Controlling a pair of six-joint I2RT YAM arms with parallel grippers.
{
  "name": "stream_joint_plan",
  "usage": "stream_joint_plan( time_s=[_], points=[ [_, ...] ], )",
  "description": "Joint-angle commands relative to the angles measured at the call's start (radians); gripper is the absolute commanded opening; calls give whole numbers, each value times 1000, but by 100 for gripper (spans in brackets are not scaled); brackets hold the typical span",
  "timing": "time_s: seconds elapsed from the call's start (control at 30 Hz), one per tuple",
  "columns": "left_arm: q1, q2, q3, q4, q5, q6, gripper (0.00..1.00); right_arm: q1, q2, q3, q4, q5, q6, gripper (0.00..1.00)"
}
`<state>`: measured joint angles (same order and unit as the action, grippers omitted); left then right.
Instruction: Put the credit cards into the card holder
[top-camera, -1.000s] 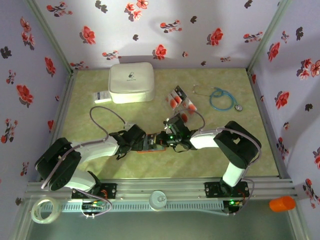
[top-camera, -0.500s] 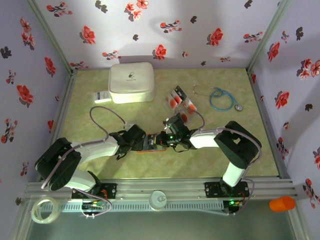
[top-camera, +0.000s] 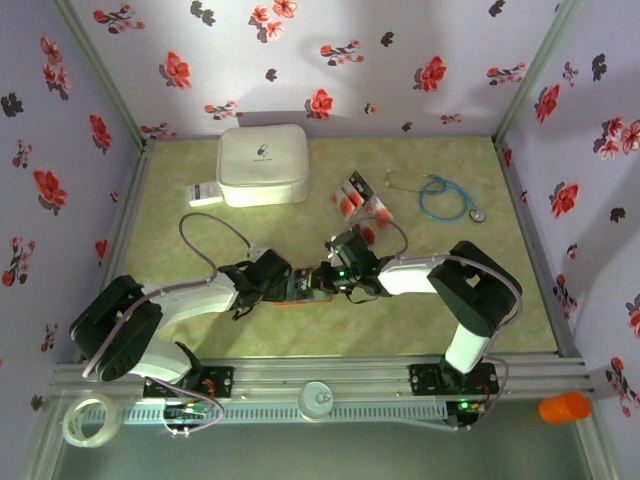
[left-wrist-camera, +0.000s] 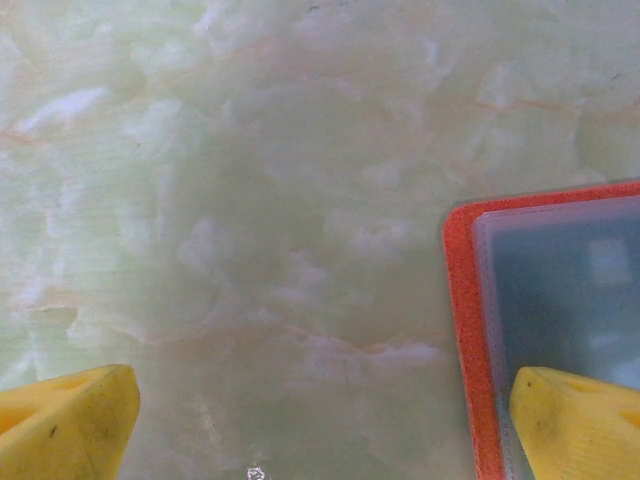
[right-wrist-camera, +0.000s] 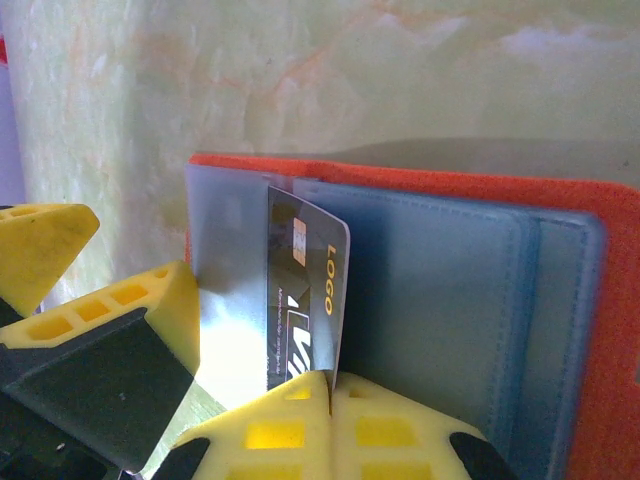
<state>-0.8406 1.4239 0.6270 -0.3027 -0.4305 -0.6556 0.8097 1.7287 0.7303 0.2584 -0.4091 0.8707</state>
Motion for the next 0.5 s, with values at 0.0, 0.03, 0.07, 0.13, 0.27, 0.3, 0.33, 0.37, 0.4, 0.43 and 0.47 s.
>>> stream_joint_plan(
  time_s=[0.0, 0.03, 0.07, 0.13, 0.27, 0.3, 0.33, 0.37, 0.4, 0.43, 0.47],
  points=[
    [-3, 18, -18, -18, -13, -11, 96, 1, 32, -8, -118, 12, -27, 0],
    [-3, 19, -18, -17, -12, -10, 96, 0, 31, -8, -118, 11, -27, 0],
    [-3, 20, -19, -16, -11, -9, 96, 1, 31, -11, -118, 12, -27, 0],
    [-3, 20, -19, -18, -11, -8, 96, 1, 32, -9, -118, 13, -27, 0],
    [-3, 22, -20, -16, -12, -11, 96, 2, 31, -6, -123, 12, -27, 0],
    [-3, 23, -20, -16, -11, -11, 96, 2, 32, -6, -123, 12, -28, 0],
    [-3, 22, -21, -15, -12, -11, 96, 1, 32, -6, -124, 13, -29, 0],
    [-3, 21, -21, -16, -12, -11, 96, 0, 34, -5, -125, 13, -28, 0],
    [-3, 20, -21, -17, -11, -10, 96, -1, 36, -3, -125, 12, -28, 0],
    [-2, 20, -21, -17, -12, -10, 96, 0, 38, -3, -125, 12, -29, 0],
    [-3, 20, -21, -17, -11, -10, 96, -1, 40, -1, -125, 12, -29, 0]
  ],
)
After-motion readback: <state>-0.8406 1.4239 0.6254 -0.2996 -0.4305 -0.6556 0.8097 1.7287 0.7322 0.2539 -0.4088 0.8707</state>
